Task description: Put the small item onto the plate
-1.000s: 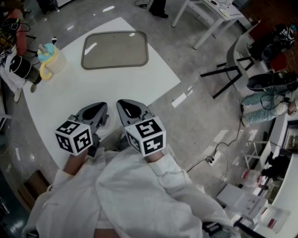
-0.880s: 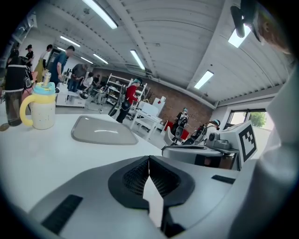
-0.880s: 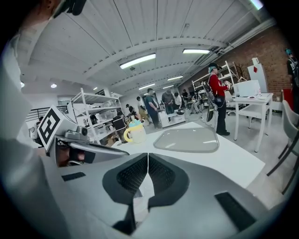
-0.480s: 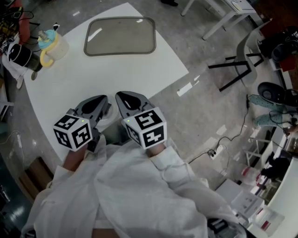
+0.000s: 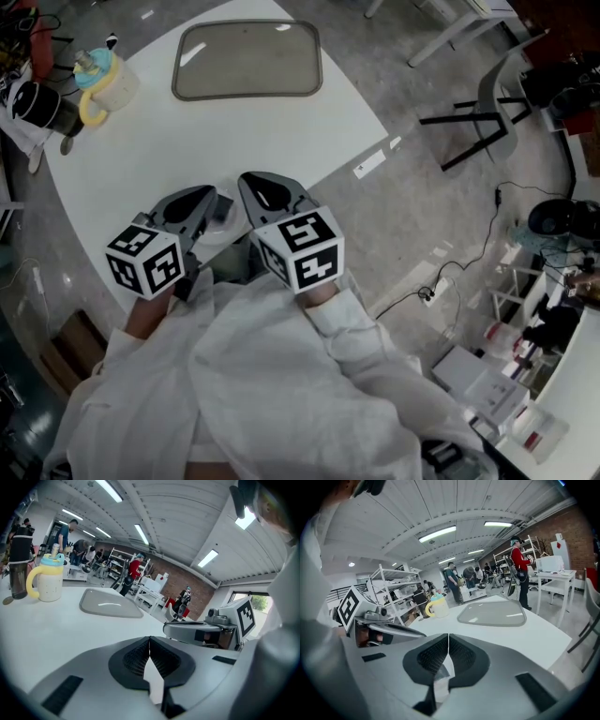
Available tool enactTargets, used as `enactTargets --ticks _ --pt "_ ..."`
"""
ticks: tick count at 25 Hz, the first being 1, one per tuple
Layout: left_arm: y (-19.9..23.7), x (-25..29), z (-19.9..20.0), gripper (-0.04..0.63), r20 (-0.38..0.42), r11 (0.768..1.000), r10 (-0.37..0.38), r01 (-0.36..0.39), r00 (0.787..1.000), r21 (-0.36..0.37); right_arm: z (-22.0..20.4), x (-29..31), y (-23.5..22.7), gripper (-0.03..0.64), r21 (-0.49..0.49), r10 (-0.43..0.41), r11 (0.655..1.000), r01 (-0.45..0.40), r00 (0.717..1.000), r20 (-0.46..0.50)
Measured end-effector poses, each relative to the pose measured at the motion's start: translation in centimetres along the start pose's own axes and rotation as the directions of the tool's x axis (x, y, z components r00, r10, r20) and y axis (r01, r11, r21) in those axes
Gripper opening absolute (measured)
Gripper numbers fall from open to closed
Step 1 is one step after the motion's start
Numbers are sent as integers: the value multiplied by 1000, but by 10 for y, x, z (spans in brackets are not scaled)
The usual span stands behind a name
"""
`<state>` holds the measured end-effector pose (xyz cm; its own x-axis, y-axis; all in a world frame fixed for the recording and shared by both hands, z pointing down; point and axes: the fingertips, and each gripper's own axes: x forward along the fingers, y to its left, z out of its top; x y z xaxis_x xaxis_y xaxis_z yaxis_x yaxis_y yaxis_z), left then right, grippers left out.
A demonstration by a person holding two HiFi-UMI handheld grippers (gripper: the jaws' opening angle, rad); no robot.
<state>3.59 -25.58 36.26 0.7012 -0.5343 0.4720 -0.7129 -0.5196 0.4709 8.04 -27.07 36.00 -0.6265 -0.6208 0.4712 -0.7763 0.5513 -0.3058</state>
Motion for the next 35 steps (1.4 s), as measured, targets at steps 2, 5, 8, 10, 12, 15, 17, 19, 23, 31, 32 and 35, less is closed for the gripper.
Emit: enactTargets --ticks 2,5,8,10,12,15,17,19,23,31,32,35 --pt "5 -2 0 11 -4 1000 0 -1 1000 -10 -3 1 1 15 10 -5 1000 5 1000 -12" --pt "13 -3 -2 11 -11 1000 4 -4 1000 -30 -11 3 0 15 23 -13 1000 13 999 -30" --pt "22 -5 -4 11 -15 998 17 -17 1000 -54 -15 5 -1 17 31 -19 999 20 999 -42" --pt "29 -7 -8 11 -24 997 35 -36 999 -73 -17 5 -2 17 37 -21 999 23 999 -48" --pt "34 -9 -13 11 -36 995 53 -56 998 -84 -21 6 -3 15 45 -24 999 27 998 -56" --pt "40 -13 -18 11 -39 993 63 -67 997 -98 -27 10 -3 17 59 -18 998 22 997 -71" --pt "43 -13 -20 11 -33 991 59 -62 998 -114 -29 15 0 17 67 -5 998 10 997 -78" --pt "45 -13 -22 11 -36 991 58 -62 998 -120 -31 19 4 17 66 7 998 -1 996 -87" --pt "50 -16 -31 12 -70 987 91 -99 993 -125 -37 22 8 17 69 19 998 -12 995 -103" --pt "67 -24 -53 13 -108 973 120 -138 987 -183 -55 28 2 17 106 12 994 3 990 -139" --pt "69 -24 -56 14 -115 972 125 -145 985 -187 -57 28 1 17 108 12 994 4 989 -145" --pt "76 -27 -65 14 -137 965 150 -175 979 -194 -63 31 1 17 116 12 993 7 987 -163"
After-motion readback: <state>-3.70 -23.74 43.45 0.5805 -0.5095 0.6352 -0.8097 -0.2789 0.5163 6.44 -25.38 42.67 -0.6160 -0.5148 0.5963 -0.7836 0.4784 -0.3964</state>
